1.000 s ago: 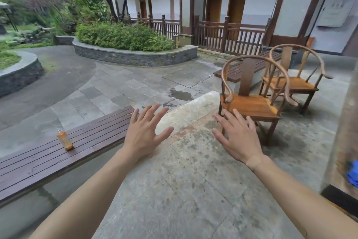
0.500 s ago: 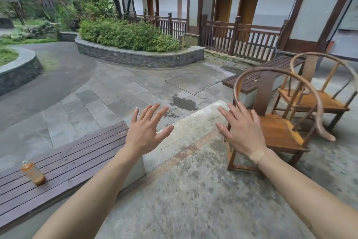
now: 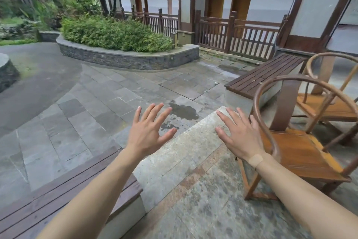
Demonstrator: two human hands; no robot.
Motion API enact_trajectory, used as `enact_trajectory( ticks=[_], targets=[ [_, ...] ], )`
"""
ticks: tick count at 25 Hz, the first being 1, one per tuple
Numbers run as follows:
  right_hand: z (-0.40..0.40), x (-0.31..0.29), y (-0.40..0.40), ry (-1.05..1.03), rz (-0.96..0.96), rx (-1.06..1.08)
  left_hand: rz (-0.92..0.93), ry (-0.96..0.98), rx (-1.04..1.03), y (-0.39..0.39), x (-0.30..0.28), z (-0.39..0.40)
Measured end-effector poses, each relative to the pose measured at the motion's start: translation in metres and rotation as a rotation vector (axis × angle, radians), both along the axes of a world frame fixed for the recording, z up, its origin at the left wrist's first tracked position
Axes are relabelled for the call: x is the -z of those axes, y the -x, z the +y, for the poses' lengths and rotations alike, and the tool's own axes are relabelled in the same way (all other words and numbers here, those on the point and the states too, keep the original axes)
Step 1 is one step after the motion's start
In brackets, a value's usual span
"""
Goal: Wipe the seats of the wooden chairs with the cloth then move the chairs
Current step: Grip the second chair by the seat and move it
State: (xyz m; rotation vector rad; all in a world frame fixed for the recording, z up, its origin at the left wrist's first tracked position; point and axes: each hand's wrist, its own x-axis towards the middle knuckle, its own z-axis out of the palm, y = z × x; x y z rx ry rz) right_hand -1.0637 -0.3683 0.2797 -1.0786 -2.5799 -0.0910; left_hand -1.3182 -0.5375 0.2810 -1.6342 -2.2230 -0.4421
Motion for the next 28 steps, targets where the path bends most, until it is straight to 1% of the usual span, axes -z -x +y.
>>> enact_trajectory(
  ticks=[3, 5, 7, 10, 14, 17, 22, 28],
  targets=[
    [0.048, 0.002, 0.05, 0.025, 0.021, 0.018, 0.027, 0.015, 0.004, 0.055, -0.002, 0.057],
    [0.082, 0.005, 0.08, 0.042, 0.021, 0.025, 0.012, 0.017, 0.011, 0.086, 0.001, 0.095],
    [0.127, 0.012, 0.113, 0.059, 0.01, 0.031, -0.03, 0.028, 0.008, 0.119, 0.009, 0.142],
    [0.2, 0.024, 0.158, 0.065, 0.018, 0.034, -0.022, 0.027, 0.032, 0.159, 0.022, 0.213],
    [0.322, 0.033, 0.206, 0.068, 0.043, 0.045, -0.011, 0.014, 0.046, 0.212, 0.025, 0.336],
    [0.418, 0.018, 0.233, 0.064, 0.064, 0.061, 0.002, 0.001, 0.046, 0.244, 0.012, 0.431],
    [0.544, 0.002, 0.274, 0.017, 0.047, 0.076, -0.012, -0.03, 0.079, 0.289, 0.007, 0.567],
    [0.679, 0.028, 0.318, 0.02, 0.047, 0.175, -0.012, -0.029, 0.177, 0.35, 0.03, 0.735]
  ],
)
